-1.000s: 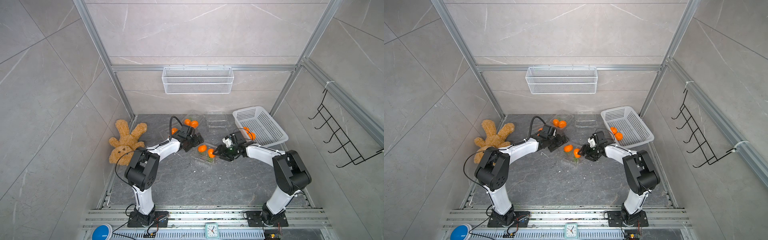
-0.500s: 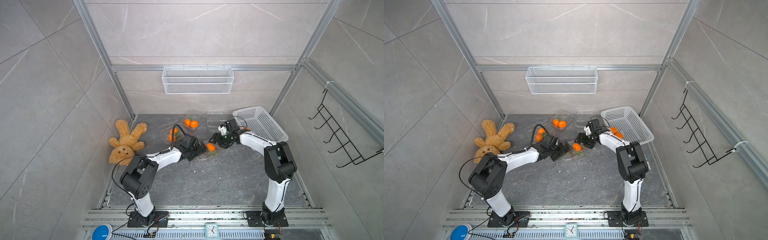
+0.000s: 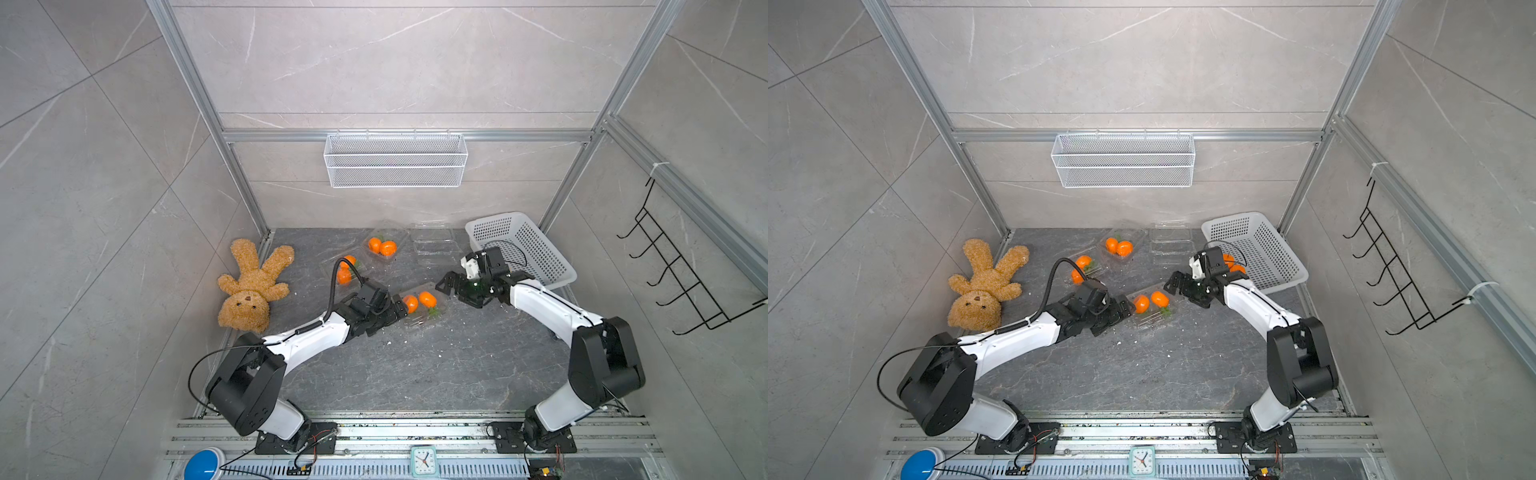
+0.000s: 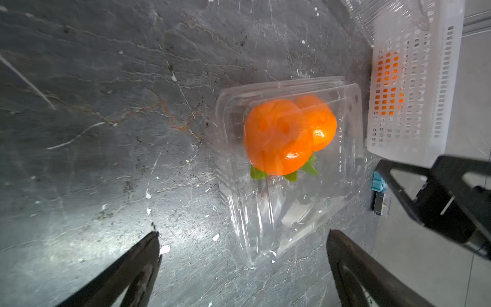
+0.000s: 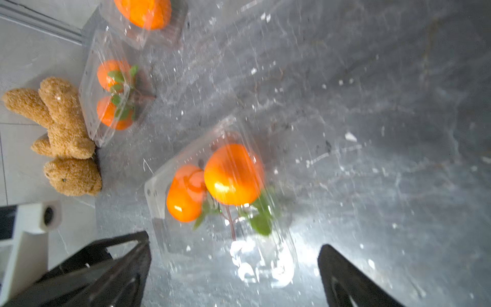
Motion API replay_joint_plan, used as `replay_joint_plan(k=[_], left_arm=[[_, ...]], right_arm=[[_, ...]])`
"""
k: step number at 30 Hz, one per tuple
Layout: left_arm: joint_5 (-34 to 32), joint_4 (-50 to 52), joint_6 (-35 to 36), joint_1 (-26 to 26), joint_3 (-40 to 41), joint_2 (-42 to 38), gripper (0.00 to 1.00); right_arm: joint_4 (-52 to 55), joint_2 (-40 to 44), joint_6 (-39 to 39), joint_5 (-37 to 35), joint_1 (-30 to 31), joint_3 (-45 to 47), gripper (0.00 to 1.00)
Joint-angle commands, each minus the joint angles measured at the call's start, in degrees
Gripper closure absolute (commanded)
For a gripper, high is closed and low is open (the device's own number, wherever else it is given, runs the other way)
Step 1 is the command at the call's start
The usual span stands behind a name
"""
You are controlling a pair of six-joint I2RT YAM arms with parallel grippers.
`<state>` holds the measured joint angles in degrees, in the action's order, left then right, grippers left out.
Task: Take oranges out of containers
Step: Adjust the packing box at the center of the board.
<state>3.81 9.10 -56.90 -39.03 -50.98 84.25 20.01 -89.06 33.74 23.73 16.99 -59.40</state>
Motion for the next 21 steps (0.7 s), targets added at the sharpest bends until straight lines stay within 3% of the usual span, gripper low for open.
replay_joint_plan(k=[1, 6, 10, 14, 21], left_arm=[[-2.33, 3.93, 5.09, 1.26, -2.36, -1.66, 0.00], [-1.66, 1.73, 9.38, 4.18, -5.94, 2.19, 0.00], [1.51, -2.07, 10.83, 6.41, -10.83, 9.94, 0.00], [3.54, -3.90, 12.60, 6.51, -16.22, 15.97, 0.00], [5.76, -8.93, 10.72, 6.21, -17.57, 21.25, 0.00]], right_arm=[[-8.13, 5.18, 7.28, 1.92, 0.45, 9.70, 0.00], [-17.42, 9.43, 10.75, 1.76, 3.69, 19.52, 0.00], [-26.41, 5.71, 13.65, 1.62, 8.53, 21.72, 0.00], [-31.47, 0.47, 14.94, 1.03, 9.65, 19.94, 0.02], [-18.30, -4.32, 5.07, -6.85, 9.59, 7.95, 0.13]])
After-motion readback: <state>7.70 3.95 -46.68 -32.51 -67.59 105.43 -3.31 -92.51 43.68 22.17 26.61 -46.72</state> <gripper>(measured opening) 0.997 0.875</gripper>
